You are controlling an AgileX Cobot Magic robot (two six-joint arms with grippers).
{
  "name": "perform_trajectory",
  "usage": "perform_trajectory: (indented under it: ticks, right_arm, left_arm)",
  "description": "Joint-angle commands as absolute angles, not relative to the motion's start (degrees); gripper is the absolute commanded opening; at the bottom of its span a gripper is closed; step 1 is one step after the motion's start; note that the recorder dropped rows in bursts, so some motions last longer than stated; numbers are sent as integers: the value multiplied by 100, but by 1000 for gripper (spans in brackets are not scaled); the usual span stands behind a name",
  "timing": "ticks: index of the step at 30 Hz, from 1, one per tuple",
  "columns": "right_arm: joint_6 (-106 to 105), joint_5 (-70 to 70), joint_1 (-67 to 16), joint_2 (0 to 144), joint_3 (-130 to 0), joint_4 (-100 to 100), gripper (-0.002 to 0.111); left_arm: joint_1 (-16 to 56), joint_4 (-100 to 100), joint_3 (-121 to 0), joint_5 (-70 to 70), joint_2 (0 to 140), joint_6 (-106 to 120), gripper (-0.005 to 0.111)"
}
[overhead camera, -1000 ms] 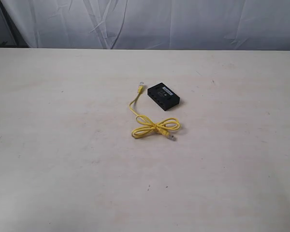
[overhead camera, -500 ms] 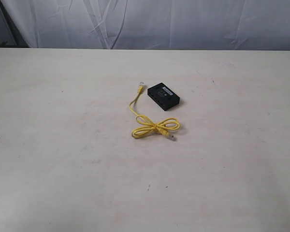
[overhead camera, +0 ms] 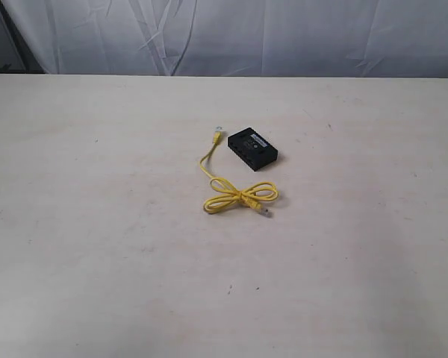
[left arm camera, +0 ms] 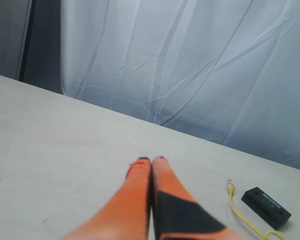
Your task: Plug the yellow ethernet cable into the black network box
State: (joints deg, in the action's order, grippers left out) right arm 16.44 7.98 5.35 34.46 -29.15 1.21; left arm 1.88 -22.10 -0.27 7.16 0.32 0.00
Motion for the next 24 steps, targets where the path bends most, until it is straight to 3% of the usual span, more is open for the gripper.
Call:
perform_trajectory:
  ticks: [1, 15, 24]
  right_arm:
    - [1644, 296, 556, 4831, -3749, 788, -1]
    - [163, -2308, 5, 7917, -6389, 1094, -1]
    - [-1759, -3990, -69, 9604, -7971, -283, -1]
  left_arm:
    - [171, -2358, 0, 647, 0, 0, 0]
    - [171, -2229, 0, 493, 0, 0, 0]
    - [171, -2197, 0, 493, 0, 38, 0]
